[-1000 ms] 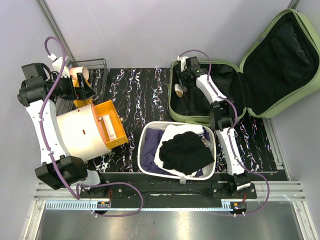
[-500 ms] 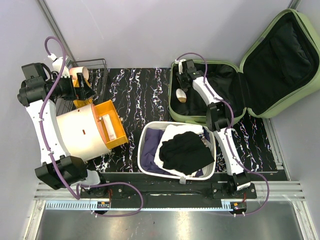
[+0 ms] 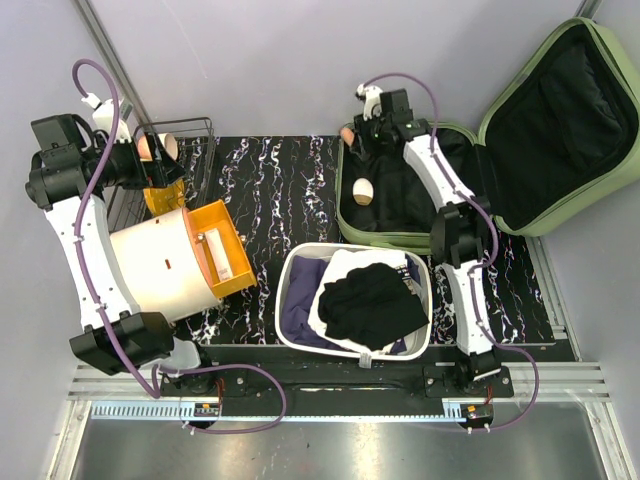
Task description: Open, take out, and arrange the luggage
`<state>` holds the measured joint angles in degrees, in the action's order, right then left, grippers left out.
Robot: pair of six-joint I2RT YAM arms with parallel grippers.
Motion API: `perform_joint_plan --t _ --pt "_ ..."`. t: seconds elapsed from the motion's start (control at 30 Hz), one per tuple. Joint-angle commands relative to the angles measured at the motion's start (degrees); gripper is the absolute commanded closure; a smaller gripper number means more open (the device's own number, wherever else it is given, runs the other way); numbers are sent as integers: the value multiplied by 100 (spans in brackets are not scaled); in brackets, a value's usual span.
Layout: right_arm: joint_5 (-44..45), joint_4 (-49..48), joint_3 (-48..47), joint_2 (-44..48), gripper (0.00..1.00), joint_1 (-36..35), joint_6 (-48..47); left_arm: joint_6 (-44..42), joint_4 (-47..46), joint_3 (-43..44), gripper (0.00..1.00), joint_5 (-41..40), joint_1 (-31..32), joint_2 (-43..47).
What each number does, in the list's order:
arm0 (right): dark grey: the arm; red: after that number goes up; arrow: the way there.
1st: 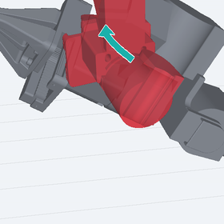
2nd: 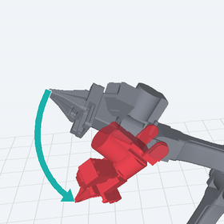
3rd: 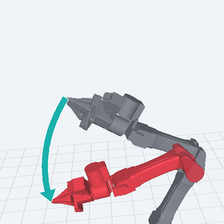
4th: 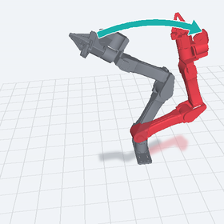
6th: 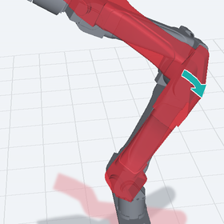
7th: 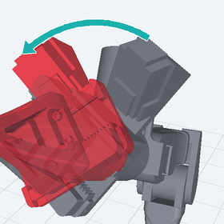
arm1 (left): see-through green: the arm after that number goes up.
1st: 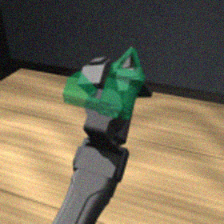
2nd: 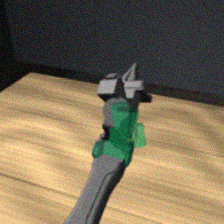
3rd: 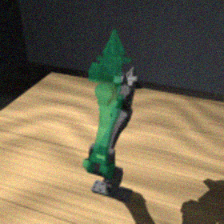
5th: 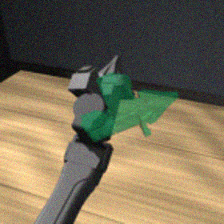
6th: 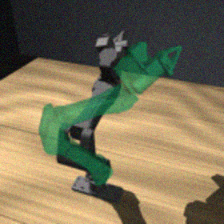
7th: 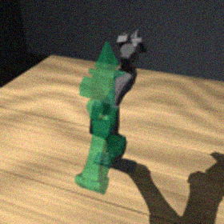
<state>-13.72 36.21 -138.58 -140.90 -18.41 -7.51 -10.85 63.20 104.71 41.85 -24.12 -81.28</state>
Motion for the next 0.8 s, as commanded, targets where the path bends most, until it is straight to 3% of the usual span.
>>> perform_joint_plan --t 0.0,0.2,0.43,0.77 --pt "-1546 -562 -107 1126 100 -319 863 470 -430 95 1 148 -31 102" --pt "-2100 -685 -55 1442 100 -1163 2060 751 -906 -538 1 -36 -119 515" --pt "-1934 -413 -37 1337 100 -2709 2052 935 -915 -864 1 -124 -339 753" --pt "-1257 -140 -274 1012 100 -3554 2095 1305 -1011 -1356 1 175 -480 929"
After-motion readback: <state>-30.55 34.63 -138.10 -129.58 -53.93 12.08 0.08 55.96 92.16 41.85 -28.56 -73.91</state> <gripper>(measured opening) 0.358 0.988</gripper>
